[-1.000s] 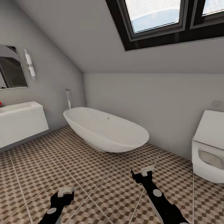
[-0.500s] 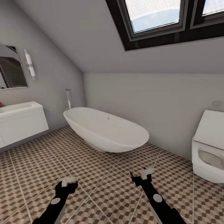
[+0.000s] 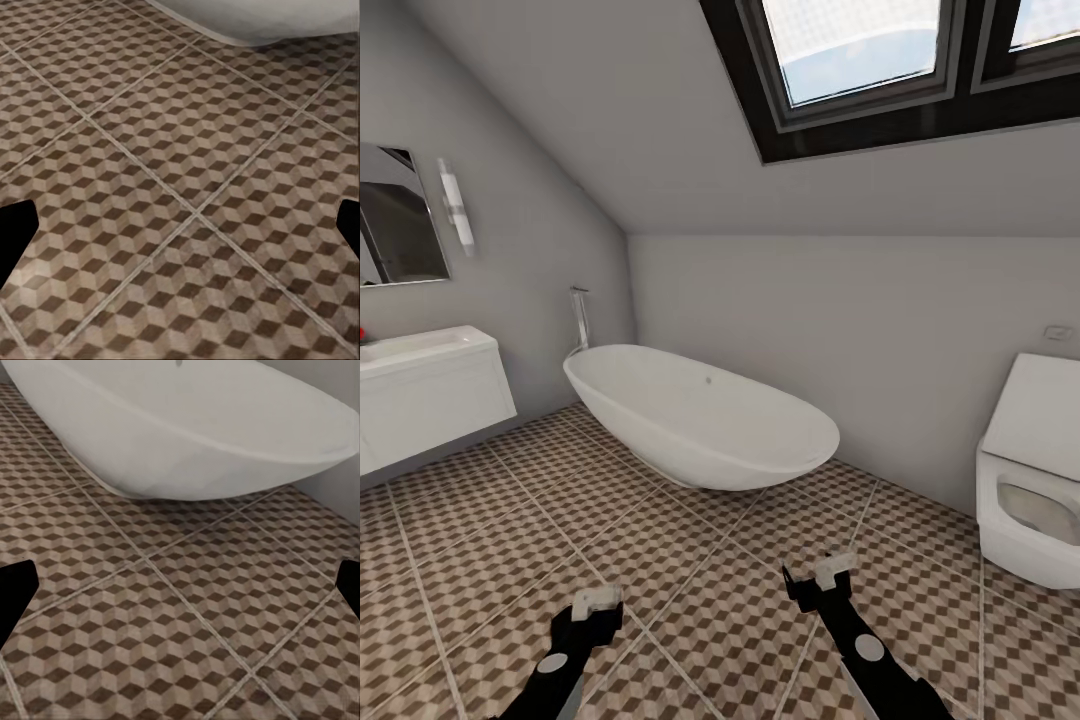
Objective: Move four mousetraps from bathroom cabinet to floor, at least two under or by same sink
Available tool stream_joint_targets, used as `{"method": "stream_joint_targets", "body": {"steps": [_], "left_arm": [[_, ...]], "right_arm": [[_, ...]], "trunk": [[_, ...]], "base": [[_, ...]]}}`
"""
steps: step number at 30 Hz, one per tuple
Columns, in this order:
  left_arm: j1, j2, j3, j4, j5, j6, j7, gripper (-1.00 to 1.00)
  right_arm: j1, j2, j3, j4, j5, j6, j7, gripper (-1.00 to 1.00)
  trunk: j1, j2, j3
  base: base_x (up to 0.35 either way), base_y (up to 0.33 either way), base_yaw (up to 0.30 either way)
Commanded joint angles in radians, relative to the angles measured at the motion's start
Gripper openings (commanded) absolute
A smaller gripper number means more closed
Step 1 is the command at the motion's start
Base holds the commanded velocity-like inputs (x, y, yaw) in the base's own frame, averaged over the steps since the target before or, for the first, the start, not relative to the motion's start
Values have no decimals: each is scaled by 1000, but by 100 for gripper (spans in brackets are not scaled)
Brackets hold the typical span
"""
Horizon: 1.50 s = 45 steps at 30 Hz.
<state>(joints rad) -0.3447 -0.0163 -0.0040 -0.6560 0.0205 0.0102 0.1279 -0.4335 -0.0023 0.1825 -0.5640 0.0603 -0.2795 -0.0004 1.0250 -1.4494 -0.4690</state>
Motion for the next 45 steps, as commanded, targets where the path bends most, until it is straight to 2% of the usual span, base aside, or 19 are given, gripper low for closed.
{"method": "stream_joint_targets", "body": {"steps": [1,6,12,45], "left_arm": [[0,-2,0,8,2,1,3,100],[0,-9,1,44,2,-1,0,100],[0,-21,3,44,1,-3,-15,100],[0,-23,5,50,2,3,-18,100]], "right_arm": [[-1,0,0,3,6,-3,0,100],[-1,2,0,8,5,-3,0,100],[-1,6,0,9,4,-3,-1,100],[-1,9,-2,14,4,-3,-1,100]], "trunk": [[0,-1,-1],[0,-1,-1],[0,-1,-1],[0,-1,-1]], "base": [[0,0,0],[0,0,0],[0,0,0],[0,0,0]]}}
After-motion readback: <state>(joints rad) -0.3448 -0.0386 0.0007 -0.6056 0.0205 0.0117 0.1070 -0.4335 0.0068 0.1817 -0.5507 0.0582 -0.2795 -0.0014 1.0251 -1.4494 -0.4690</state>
